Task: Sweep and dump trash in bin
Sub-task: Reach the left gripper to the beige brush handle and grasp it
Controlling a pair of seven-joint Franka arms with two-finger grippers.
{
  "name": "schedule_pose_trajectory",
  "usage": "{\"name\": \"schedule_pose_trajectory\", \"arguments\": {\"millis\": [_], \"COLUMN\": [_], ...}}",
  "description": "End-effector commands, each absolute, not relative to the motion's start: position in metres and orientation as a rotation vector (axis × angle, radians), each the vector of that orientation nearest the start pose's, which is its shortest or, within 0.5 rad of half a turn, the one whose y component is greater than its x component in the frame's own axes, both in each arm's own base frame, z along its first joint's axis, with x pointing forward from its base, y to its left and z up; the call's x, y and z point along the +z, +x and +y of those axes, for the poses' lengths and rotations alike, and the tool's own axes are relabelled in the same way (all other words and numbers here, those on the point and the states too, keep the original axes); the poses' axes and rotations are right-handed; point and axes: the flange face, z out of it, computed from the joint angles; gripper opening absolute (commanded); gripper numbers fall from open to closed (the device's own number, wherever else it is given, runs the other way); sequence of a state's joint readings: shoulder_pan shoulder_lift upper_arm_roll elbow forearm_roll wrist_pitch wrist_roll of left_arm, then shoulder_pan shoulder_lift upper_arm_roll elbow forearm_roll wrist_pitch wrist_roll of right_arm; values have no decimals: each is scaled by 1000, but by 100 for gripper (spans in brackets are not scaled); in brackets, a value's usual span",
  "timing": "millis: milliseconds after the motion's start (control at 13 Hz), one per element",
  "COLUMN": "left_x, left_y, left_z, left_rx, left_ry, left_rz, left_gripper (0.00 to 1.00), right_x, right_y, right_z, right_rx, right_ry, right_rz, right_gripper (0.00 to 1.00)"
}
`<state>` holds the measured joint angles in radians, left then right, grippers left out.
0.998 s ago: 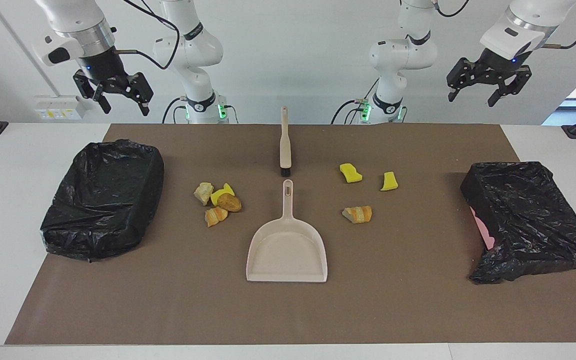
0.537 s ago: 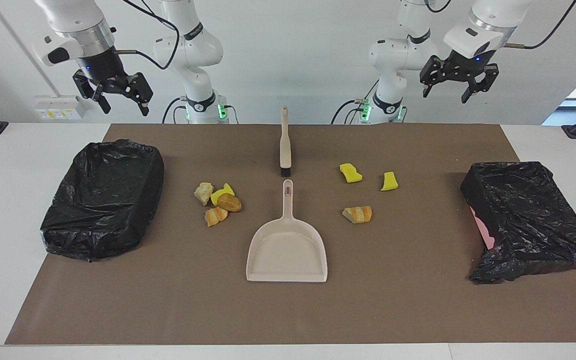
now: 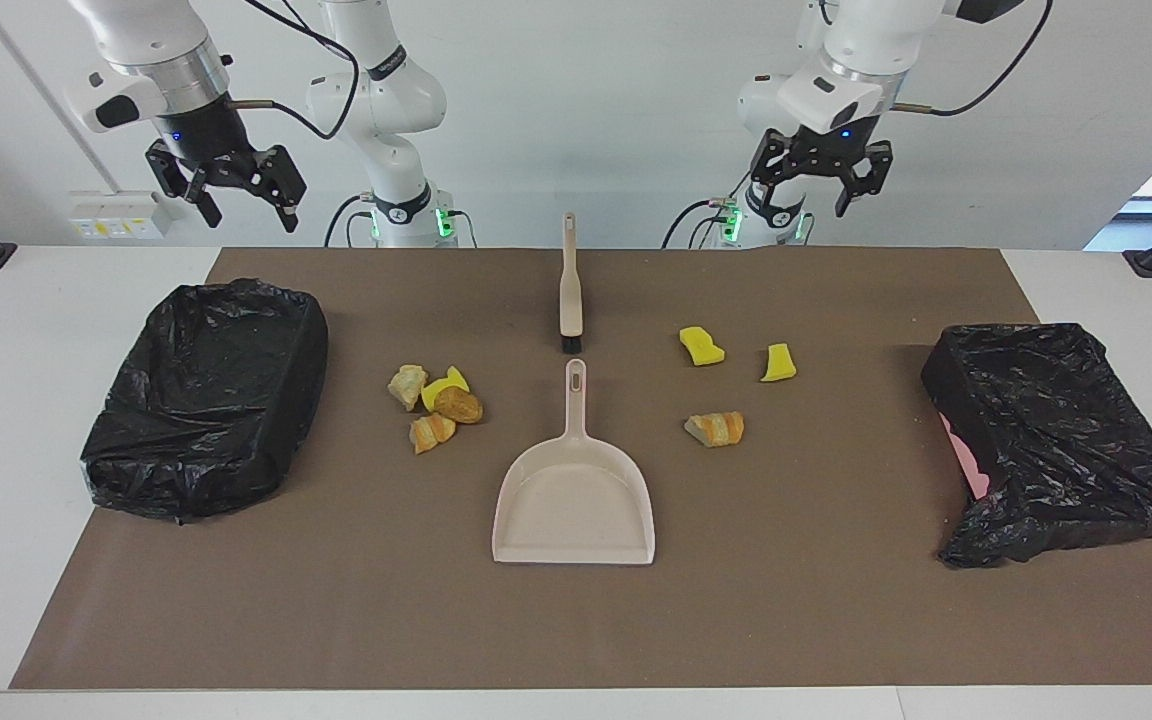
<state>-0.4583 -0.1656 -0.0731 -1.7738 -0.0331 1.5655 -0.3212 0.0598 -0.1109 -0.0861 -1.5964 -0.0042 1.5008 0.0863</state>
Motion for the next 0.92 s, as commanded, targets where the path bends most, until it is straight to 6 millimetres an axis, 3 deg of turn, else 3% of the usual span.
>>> {"name": "schedule_pose_trajectory", "arguments": {"millis": [0,384,537,845], "left_x": [572,495,446,394], "left_y": [388,322,291,250], "left_z": [-310,-387,-426,-447], "left_rx": [55,31,81,80], "left_ry": [-3162,-3183,-3151,-3140], "left_rz": [297,296,321,389], "left_gripper": [100,100,100,100], "right_x": [665,665,665,665], "right_y": [508,508,508,507], "right_z": [-21,-21,-21,-21], "right_rx": [-62,-62,-62,-64], "right_ry": [-3129,-3129,-3129,-3129], "right_rz": [131,131,131,136], "right_gripper": [100,100,100,100]}}
